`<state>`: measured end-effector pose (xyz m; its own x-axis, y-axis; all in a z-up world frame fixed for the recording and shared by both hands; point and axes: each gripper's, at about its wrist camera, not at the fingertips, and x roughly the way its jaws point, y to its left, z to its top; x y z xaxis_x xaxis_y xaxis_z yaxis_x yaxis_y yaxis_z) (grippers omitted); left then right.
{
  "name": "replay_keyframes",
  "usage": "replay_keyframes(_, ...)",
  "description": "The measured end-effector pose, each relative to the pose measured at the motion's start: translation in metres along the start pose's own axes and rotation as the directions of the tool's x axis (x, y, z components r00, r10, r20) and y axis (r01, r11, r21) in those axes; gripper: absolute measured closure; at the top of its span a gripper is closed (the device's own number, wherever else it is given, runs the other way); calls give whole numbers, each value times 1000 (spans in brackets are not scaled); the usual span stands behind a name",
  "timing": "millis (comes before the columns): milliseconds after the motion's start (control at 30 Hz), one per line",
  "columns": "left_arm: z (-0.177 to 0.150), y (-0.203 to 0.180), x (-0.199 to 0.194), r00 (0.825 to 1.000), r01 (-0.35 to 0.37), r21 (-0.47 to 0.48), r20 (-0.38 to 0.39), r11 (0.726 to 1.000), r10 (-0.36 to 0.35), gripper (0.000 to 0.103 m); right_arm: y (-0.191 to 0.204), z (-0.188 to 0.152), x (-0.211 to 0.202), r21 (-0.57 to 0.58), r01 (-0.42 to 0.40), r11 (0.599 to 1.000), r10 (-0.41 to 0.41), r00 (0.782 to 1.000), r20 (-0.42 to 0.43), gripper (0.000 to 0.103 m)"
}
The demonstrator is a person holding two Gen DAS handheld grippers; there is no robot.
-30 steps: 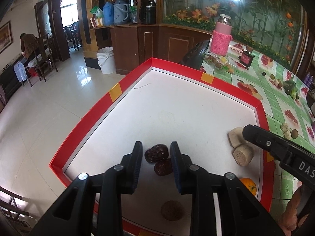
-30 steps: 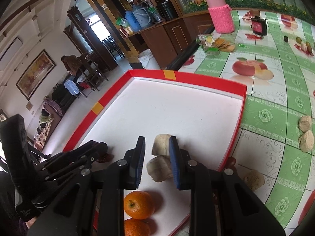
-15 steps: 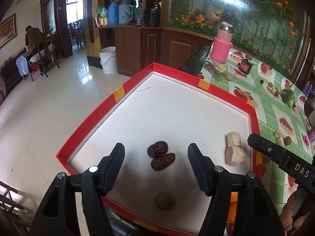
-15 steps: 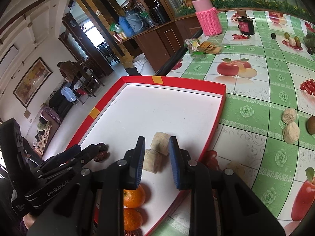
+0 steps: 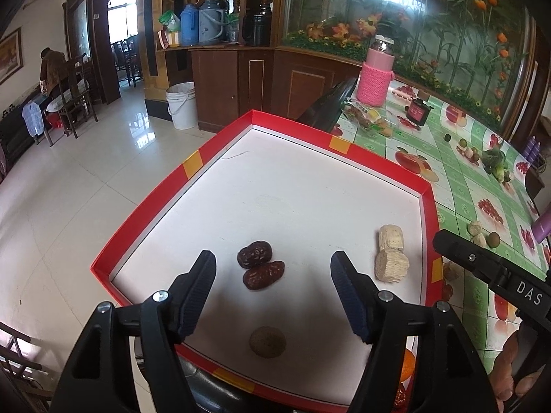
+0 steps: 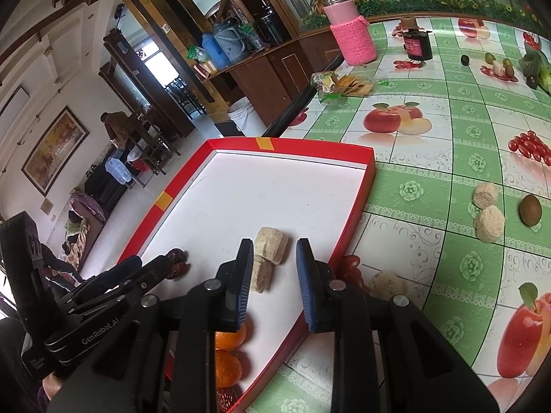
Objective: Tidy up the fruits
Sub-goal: 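Move back to the table and grasp another round beige cake with the right tool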
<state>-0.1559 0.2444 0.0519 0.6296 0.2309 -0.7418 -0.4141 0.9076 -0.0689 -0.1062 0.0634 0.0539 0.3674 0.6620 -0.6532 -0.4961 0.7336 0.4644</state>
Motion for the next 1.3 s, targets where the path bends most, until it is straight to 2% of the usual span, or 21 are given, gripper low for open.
replay_keyframes(733, -8, -26, 0, 999, -1, 47, -32, 999, 3, 32, -35, -4, -21, 74, 0, 997, -1, 1000, 18, 64)
replay_keyframes(1300, -13, -37, -6, 1000, 3, 54, -29, 999, -2, 32, -48, -6, -32, 118, -2, 993, -2, 1000, 30, 63)
